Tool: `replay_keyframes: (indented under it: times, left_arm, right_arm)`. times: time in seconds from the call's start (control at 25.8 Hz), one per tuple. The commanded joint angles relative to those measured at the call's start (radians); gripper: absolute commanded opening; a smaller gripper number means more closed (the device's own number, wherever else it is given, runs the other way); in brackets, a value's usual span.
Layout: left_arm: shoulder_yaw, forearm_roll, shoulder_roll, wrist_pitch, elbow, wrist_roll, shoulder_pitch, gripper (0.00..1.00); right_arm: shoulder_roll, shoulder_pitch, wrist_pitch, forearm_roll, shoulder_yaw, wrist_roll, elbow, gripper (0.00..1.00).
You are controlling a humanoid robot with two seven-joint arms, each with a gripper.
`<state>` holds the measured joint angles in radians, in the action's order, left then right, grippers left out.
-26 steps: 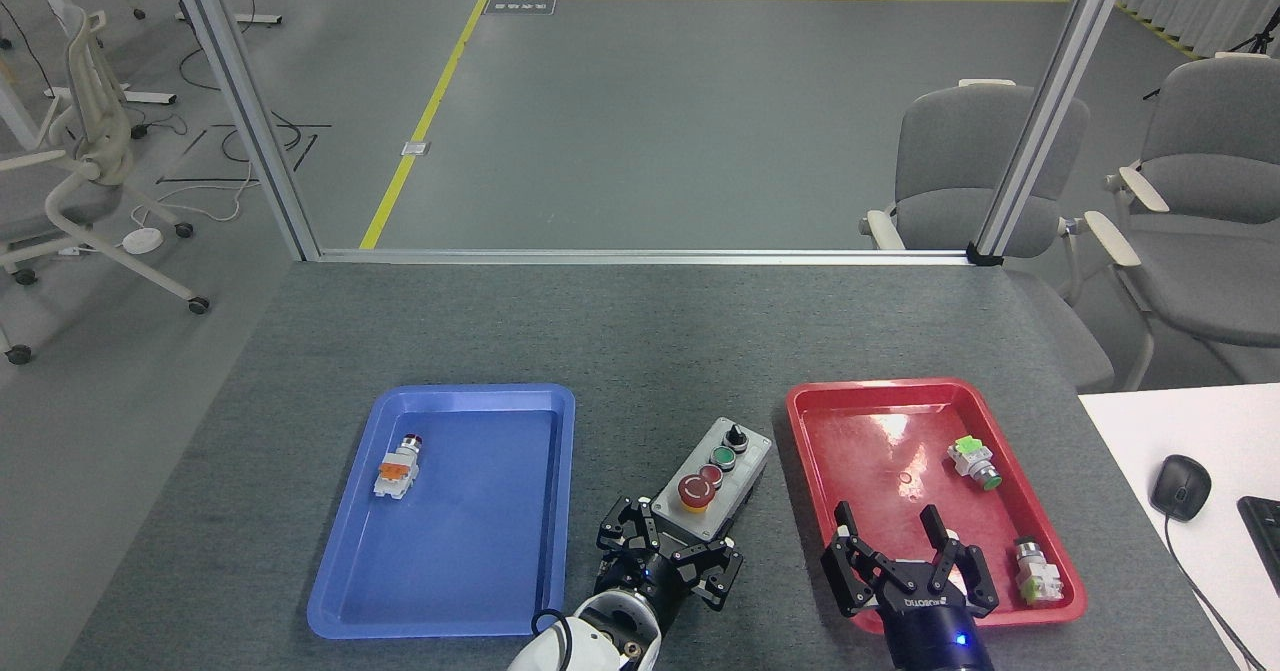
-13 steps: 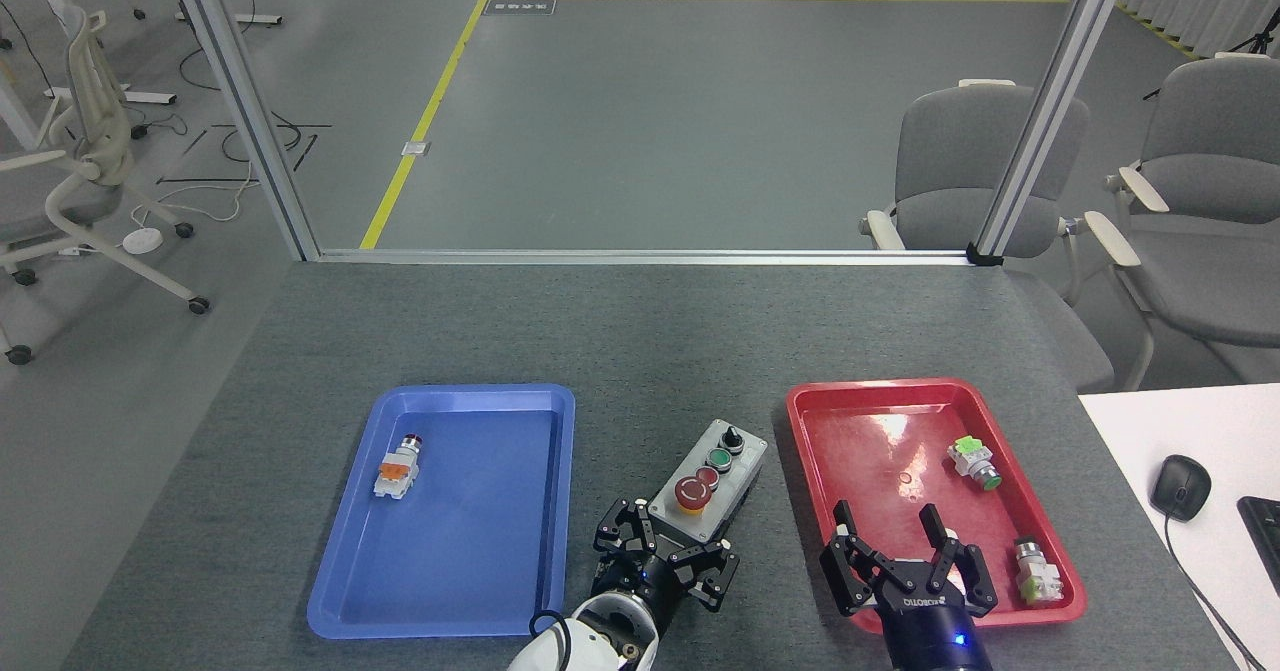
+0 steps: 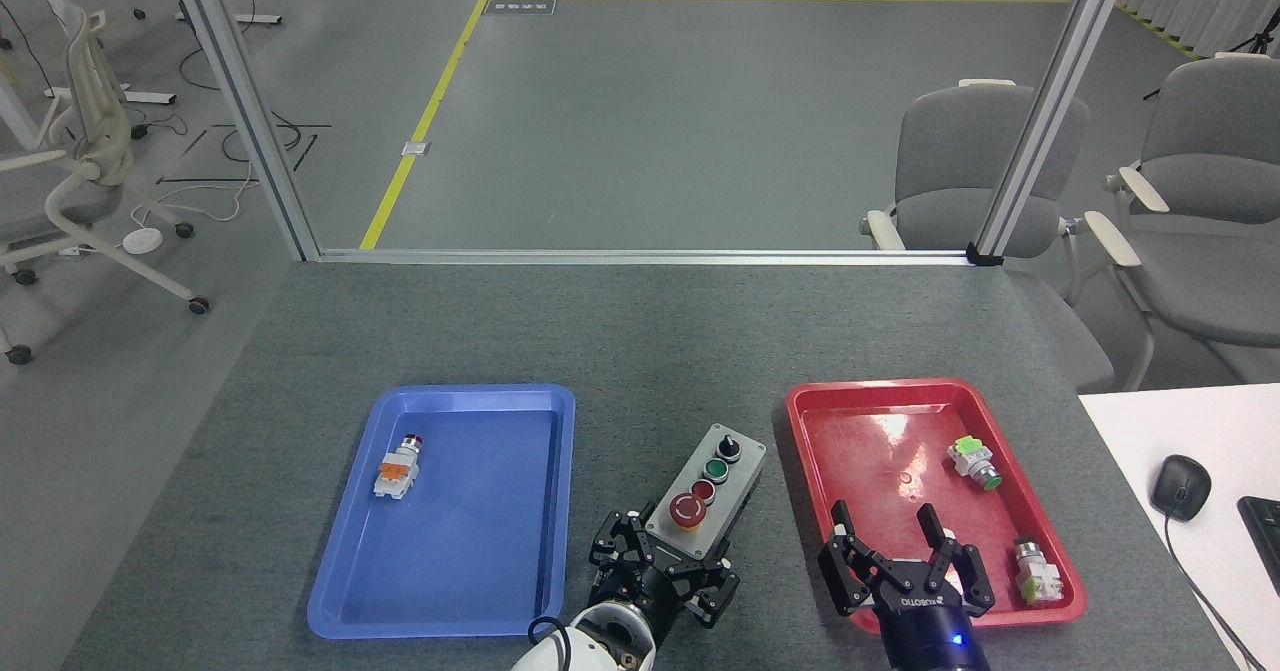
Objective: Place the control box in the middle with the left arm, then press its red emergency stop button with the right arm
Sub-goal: 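Lower the control box onto the table between the trays and release it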
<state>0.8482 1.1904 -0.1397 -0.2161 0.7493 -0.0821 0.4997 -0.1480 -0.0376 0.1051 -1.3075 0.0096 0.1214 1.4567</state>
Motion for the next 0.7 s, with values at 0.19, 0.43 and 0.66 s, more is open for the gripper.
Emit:
replay_keyframes:
  times: [0.19,0.43,0.66]
  left_arm:
    - [-0.008,0.0,0.063,0.011,0.111,-0.002,-0.075,0.99]
    - [-0.061,-0.003,0.219,0.064,0.275,-0.001,-0.145,0.99]
    - [-0.239,-0.002,0.341,0.196,0.43,0.002,-0.245,0.99]
  right_arm:
    - [0.005,0.001,0.001,-0.001,0.009,0.0,0.001,0.97]
    - [0.015,0.008,0.004,-0.018,0.029,-0.005,-0.001,0.87]
    - [0.025,0.011,0.005,-0.062,0.076,-0.009,-0.001,0.48]
